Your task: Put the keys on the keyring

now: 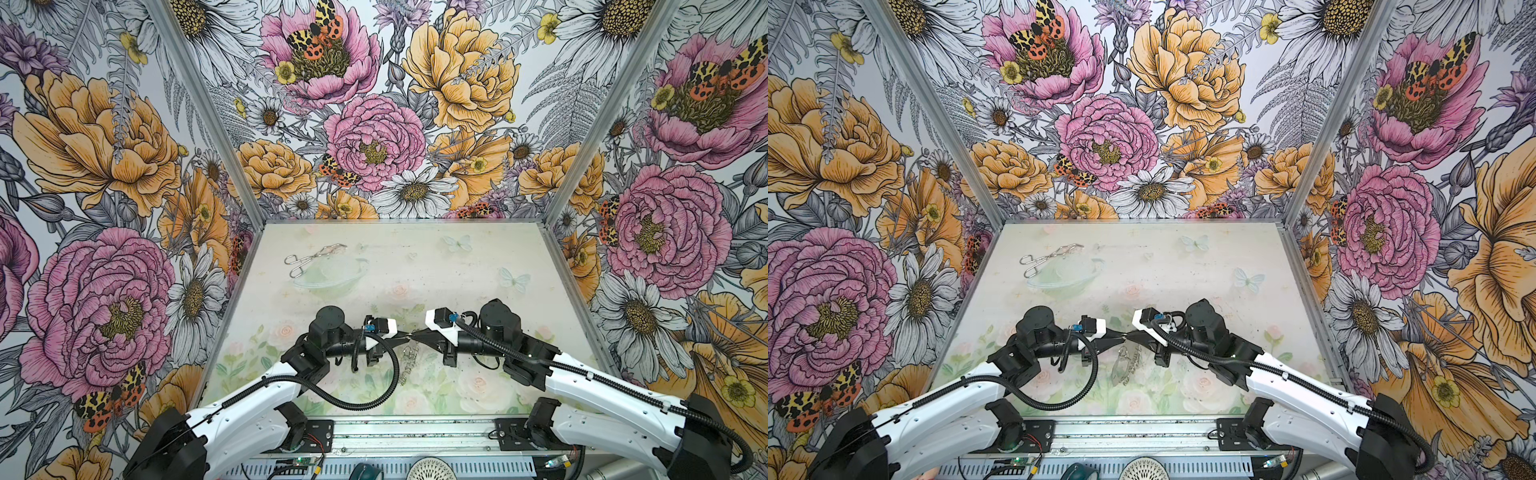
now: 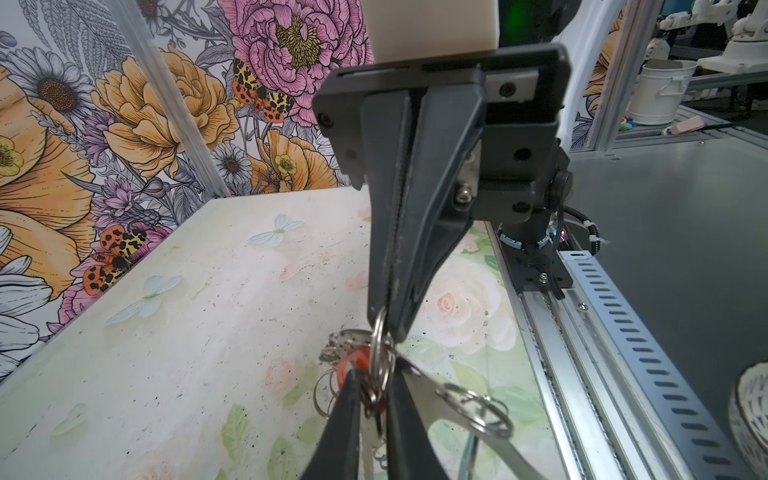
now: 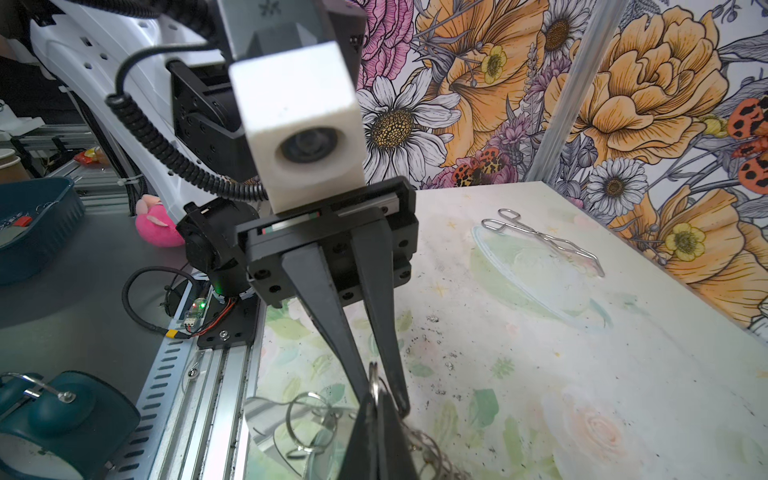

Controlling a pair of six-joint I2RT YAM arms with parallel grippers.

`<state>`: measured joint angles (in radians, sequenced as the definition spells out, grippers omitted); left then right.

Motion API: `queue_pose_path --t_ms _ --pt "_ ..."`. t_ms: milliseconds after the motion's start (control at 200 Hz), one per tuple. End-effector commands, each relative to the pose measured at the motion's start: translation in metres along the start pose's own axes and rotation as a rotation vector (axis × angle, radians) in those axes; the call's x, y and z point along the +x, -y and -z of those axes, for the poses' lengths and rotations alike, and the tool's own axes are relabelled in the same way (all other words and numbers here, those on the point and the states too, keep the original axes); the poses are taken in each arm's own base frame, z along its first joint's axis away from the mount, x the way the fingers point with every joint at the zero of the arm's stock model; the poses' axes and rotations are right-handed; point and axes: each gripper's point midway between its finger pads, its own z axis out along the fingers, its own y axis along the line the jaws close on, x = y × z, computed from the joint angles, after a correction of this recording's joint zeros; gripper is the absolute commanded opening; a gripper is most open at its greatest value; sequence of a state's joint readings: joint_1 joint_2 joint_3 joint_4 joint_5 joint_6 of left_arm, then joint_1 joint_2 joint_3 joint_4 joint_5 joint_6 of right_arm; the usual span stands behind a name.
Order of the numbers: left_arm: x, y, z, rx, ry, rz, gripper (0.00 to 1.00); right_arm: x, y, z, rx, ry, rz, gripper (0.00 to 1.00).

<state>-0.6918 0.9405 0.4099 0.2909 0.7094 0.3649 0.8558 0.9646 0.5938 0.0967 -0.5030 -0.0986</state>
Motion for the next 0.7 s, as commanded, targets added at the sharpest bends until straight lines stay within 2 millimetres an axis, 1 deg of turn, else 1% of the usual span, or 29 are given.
queue_pose_path --t_ms 0,120,230,340,520,590,696 --pt "-0.006 0.005 0.002 0.031 0.031 -0.006 0.15 -0.0054 0.0017 -0.0011 0.001 0.031 0.039 0.0" --pt "-0.0056 0.006 0.0019 0.037 0.031 -0.003 0.15 -0.0045 0.0033 -0.0018 0.01 0.034 0.042 0.0" --pt "-0.0052 0.0061 0.0015 0.04 0.029 0.001 0.19 -0.0052 0.007 -0.0007 0.036 0.036 0.047 0.0" --pt "-0.006 0.0058 0.0016 0.039 0.031 -0.001 0.19 -0.0045 0.0077 -0.0005 0.041 0.035 0.05 0.0" --pt "-0.0041 0.0055 0.0008 0.041 0.023 0.002 0.11 -0.0049 0.0065 -0.0008 0.032 0.039 0.044 0.0" --pt "-0.0034 0.0055 0.0002 0.042 0.018 0.002 0.11 -0.0062 0.006 -0.0001 0.032 0.043 0.045 0.0" --pt "-0.0015 0.0044 -0.0011 0.043 0.008 0.007 0.07 -0.0077 0.0057 0.0008 0.033 0.05 0.047 0.0"
